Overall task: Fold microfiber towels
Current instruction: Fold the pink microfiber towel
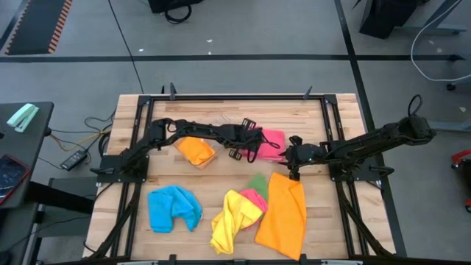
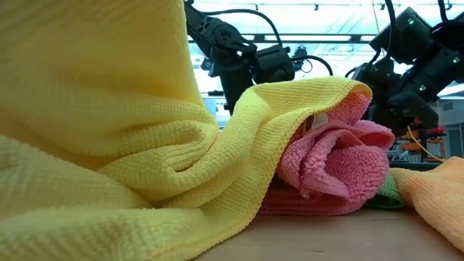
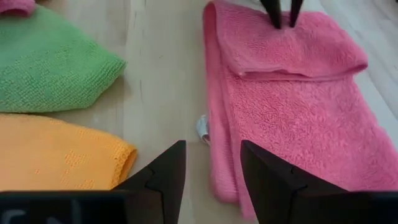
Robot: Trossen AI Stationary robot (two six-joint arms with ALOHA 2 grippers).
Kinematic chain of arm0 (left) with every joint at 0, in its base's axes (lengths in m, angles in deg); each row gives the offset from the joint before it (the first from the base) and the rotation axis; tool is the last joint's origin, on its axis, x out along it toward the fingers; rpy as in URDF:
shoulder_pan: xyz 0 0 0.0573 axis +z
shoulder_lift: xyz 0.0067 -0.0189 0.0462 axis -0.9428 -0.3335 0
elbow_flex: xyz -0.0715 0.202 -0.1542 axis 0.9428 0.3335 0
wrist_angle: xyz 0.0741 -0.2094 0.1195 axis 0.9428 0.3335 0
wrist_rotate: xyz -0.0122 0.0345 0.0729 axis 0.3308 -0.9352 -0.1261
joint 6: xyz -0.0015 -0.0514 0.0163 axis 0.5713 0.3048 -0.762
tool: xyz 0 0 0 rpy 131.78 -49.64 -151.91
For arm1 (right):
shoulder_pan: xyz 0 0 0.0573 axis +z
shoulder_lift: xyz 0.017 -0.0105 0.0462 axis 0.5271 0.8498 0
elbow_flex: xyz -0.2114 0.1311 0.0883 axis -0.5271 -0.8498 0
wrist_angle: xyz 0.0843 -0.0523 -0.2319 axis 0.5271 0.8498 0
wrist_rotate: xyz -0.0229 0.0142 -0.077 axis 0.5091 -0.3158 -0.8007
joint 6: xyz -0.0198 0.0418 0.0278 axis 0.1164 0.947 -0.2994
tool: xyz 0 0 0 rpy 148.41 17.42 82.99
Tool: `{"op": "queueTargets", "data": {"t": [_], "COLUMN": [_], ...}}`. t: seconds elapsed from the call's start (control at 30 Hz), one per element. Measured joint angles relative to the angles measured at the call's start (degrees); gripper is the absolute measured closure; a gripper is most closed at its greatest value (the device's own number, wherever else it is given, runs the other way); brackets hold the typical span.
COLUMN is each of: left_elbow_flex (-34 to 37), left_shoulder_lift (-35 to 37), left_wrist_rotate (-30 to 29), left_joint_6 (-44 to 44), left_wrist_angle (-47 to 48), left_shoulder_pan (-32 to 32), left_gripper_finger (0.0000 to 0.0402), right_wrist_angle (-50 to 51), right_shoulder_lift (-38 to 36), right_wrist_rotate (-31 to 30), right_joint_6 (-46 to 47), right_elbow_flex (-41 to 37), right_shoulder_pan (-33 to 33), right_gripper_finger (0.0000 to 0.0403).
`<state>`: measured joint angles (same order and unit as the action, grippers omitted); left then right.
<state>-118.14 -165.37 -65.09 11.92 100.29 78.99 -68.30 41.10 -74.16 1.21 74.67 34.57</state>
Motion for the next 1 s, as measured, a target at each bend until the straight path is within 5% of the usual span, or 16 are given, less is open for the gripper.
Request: {"op": "queueTargets", "data": {"t": [0.37, 0.47, 0.67, 0.8, 1.0], "left_elbow_flex": [-2.7, -3.9, -2.6, -0.9, -0.8], "left_shoulder_lift": [2.2, 2.2, 1.3, 0.0, -0.8], "left_wrist_rotate": [0.3, 5.2, 16.8, 14.9, -1.5], "left_joint_6": [-0.8, 2.0, 7.9, 8.3, 5.8], "left_wrist_angle": [1.0, 2.2, 3.1, 2.9, 0.5], "left_shoulder_pan": [-1.0, -2.5, -3.7, -2.7, -0.3], "left_gripper_finger": [0.0351, 0.0351, 0.0354, 0.0362, 0.0374], "right_wrist_angle": [0.3, 0.6, 1.0, 1.0, 0.7], "right_shoulder_lift": [0.0, 0.0, 0.0, 0.0, 0.0], "right_wrist_rotate": [-15.1, -20.3, -20.5, -19.6, -18.0], "right_joint_6": [-2.6, -3.1, -3.0, -2.6, -2.3], "right_elbow_flex": [0.0, 0.0, 0.0, 0.0, 0.0], "right_shoulder_pan": [0.0, -0.4, -2.1, -2.1, -2.4], "right_gripper_finger": [0.0242, 0.0242, 0.0242, 0.0242, 0.0242]}}
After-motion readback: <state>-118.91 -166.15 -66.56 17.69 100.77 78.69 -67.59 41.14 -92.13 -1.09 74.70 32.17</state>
